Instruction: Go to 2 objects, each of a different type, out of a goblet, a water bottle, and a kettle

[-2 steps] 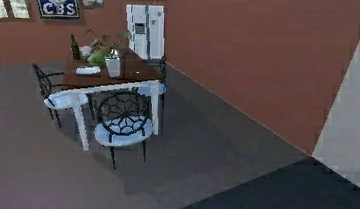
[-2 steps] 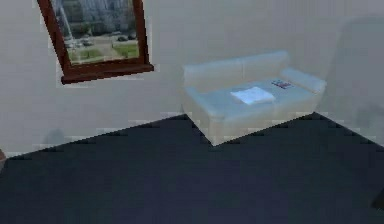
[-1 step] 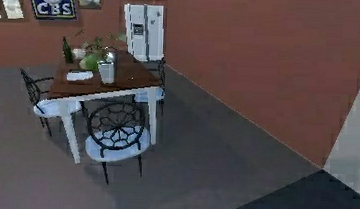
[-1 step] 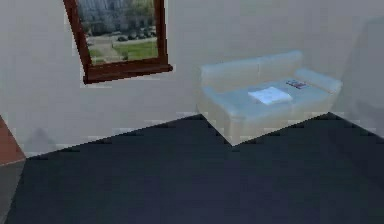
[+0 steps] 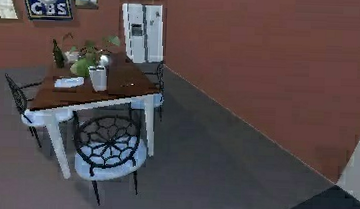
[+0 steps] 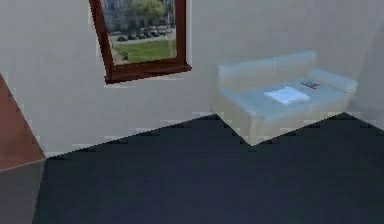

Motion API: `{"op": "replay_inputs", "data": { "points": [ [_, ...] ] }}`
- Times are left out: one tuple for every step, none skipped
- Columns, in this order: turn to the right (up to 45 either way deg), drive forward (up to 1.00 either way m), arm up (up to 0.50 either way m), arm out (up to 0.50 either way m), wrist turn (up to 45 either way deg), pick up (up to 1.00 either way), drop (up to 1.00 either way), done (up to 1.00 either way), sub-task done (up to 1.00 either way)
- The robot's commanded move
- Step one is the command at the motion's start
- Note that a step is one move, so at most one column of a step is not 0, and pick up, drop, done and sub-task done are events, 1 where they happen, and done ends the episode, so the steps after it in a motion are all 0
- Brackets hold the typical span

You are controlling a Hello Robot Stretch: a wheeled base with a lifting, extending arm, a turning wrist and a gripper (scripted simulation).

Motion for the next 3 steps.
{"op": "replay_inputs", "data": {
  "points": [
    [18.0, 0.00, 0.00, 0.00, 0.0, 0.00, 0.00, 0.00, 0.00],
    [0.0, 0.90, 0.00, 0.00, 0.0, 0.00, 0.00, 0.00, 0.00],
    [-9.0, 0.00, 0.00, 0.00, 0.0, 0.00, 0.00, 0.00, 0.00]
  ]
}}
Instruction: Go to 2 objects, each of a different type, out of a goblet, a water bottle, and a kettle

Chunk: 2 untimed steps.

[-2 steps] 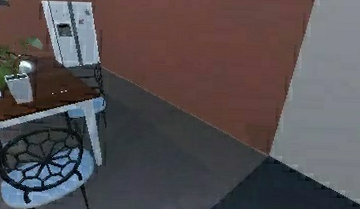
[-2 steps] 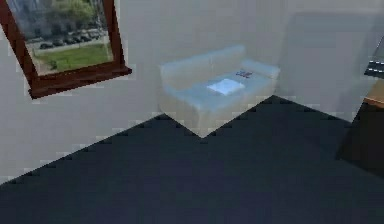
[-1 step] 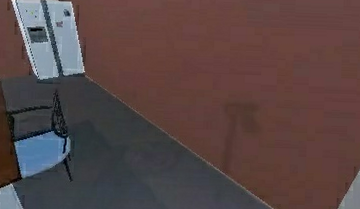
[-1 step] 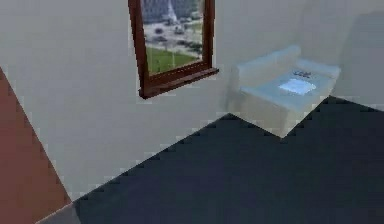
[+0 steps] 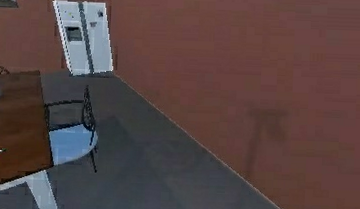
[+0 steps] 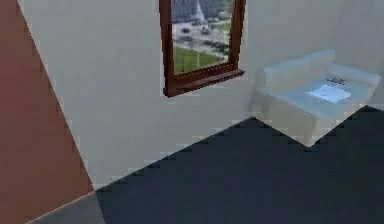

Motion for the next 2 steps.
{"op": "replay_inputs", "data": {
  "points": [
    [-3.0, 0.00, 0.00, 0.00, 0.0, 0.00, 0.00, 0.00, 0.00],
    [0.0, 1.00, 0.00, 0.00, 0.0, 0.00, 0.00, 0.00, 0.00]
  ]
}}
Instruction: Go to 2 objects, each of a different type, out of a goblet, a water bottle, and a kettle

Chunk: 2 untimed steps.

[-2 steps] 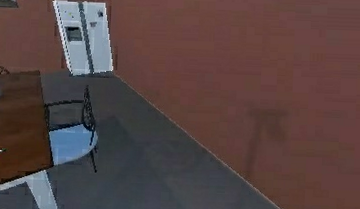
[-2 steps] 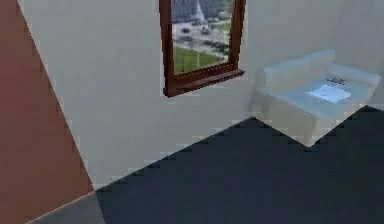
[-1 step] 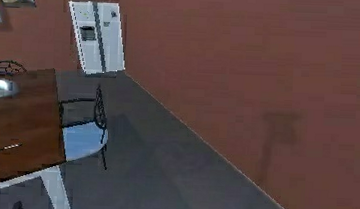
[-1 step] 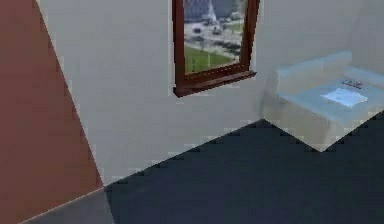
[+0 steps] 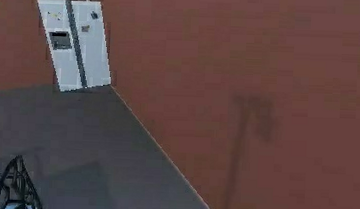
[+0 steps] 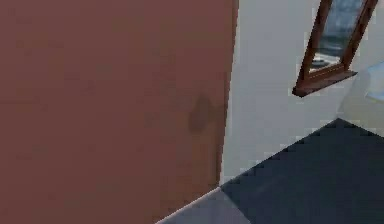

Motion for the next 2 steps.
{"op": "replay_inputs", "data": {
  "points": [
    [-45.0, 0.00, 0.00, 0.00, 0.0, 0.00, 0.00, 0.00, 0.00],
    [-33.0, 0.00, 0.00, 0.00, 0.0, 0.00, 0.00, 0.00, 0.00]
  ]
}}
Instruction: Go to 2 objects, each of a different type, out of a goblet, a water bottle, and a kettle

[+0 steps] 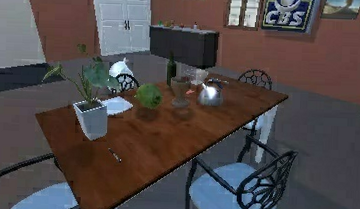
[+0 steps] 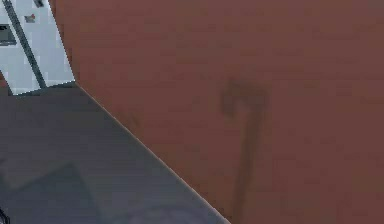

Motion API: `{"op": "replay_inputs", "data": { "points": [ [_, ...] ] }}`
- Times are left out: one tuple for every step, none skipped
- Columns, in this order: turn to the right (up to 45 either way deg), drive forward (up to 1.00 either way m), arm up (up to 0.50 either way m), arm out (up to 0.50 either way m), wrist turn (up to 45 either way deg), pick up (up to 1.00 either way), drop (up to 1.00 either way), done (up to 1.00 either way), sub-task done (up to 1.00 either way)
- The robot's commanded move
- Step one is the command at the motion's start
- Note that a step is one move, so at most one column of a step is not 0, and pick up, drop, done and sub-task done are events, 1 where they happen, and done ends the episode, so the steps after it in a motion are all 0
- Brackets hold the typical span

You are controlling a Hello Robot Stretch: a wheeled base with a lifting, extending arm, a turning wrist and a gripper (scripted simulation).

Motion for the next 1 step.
{"op": "replay_inputs", "data": {
  "points": [
    [0.0, 0.00, 0.00, 0.00, 0.0, 0.00, 0.00, 0.00, 1.00]
  ]
}}
